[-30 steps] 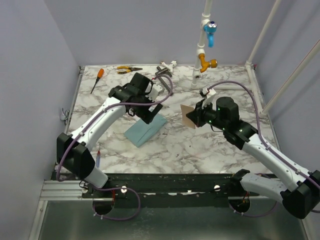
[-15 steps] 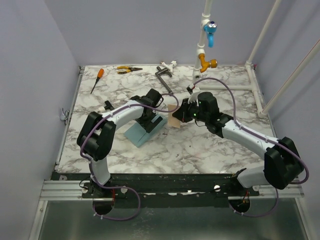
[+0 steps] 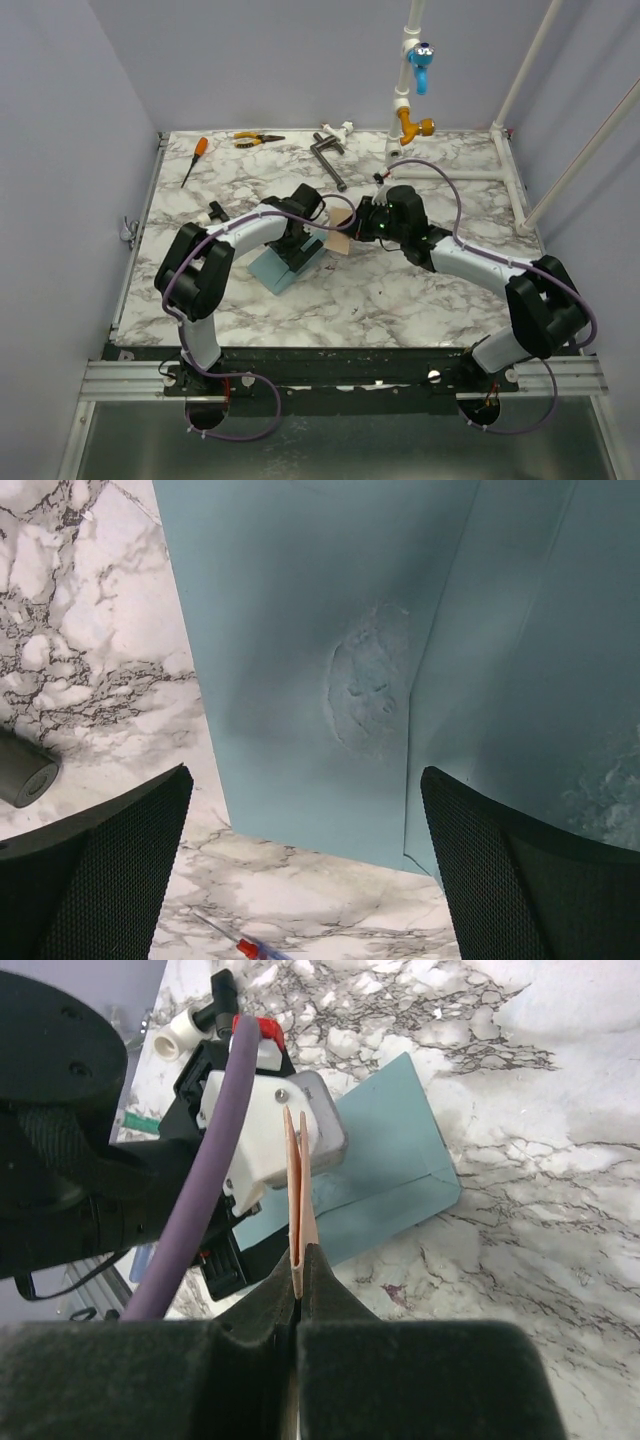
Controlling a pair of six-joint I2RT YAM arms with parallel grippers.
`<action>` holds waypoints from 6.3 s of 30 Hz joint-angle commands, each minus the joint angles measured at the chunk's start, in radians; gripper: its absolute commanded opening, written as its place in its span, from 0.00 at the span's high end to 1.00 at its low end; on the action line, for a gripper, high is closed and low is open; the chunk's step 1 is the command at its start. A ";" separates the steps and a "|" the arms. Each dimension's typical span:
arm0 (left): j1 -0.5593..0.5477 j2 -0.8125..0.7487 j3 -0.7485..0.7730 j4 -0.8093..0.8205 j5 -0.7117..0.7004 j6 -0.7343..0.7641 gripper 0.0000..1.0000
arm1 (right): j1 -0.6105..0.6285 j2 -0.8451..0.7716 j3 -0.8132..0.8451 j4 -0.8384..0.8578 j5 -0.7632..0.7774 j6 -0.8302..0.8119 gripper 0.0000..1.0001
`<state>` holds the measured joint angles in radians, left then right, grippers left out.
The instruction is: Place the letter into the envelope and seal it
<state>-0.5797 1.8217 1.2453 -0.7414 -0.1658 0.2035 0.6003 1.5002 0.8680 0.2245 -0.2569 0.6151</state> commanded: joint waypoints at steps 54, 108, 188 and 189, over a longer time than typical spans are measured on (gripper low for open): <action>0.216 0.015 0.076 -0.012 0.003 0.042 0.13 | 0.327 0.063 -0.108 0.110 0.201 -0.852 0.99; 0.173 0.206 0.344 0.014 -0.159 0.196 0.16 | 0.587 0.248 -0.328 0.541 0.278 -1.523 0.99; 0.012 -0.751 -0.886 0.735 0.412 1.239 0.30 | 0.462 0.201 -0.293 0.531 0.281 -1.045 0.99; 0.011 -0.737 -0.879 0.735 0.413 1.234 0.33 | 0.462 0.197 -0.295 0.527 0.283 -1.045 0.99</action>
<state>-0.5652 1.0519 0.3698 -0.0620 0.2520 1.4425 1.0630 1.7027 0.5575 0.7933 -0.0185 -0.4442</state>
